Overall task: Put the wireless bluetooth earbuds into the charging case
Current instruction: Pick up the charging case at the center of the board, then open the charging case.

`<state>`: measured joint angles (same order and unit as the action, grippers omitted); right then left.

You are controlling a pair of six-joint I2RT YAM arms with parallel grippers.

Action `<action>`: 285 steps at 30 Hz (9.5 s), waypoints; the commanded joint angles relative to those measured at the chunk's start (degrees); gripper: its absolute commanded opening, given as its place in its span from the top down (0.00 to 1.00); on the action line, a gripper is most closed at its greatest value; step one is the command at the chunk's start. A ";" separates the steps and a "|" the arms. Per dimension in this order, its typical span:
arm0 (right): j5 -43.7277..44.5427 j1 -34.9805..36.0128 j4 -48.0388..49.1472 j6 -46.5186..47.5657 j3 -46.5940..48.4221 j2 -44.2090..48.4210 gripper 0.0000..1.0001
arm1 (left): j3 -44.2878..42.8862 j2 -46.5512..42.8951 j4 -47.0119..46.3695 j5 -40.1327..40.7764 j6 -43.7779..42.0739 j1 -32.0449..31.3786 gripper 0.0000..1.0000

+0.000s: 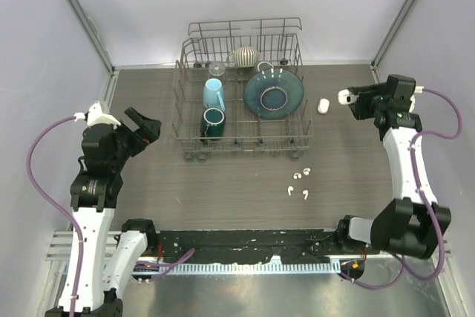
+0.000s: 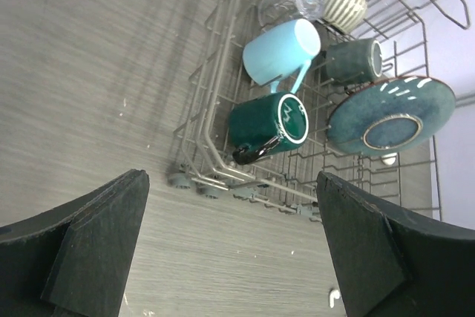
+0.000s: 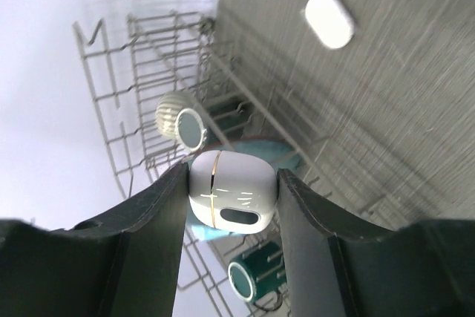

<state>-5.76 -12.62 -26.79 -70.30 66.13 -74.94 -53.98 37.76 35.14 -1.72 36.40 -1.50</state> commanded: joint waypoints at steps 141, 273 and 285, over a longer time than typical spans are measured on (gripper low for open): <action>-12.85 39.70 25.30 -4.52 -10.32 11.75 0.13 | 3.78 27.73 -54.56 4.89 -16.62 -47.37 1.00; -34.24 41.98 37.92 -2.33 -14.81 6.91 0.19 | 27.43 19.65 -99.48 -26.58 -19.86 -36.47 1.00; -31.33 44.08 13.18 27.83 -3.64 11.74 0.19 | 29.89 12.34 -91.38 -23.33 -25.85 -36.47 1.00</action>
<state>-37.78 29.85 -3.07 -56.27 57.28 -64.05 -24.73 50.76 -55.86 -26.98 13.47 -37.82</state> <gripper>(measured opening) 0.812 0.307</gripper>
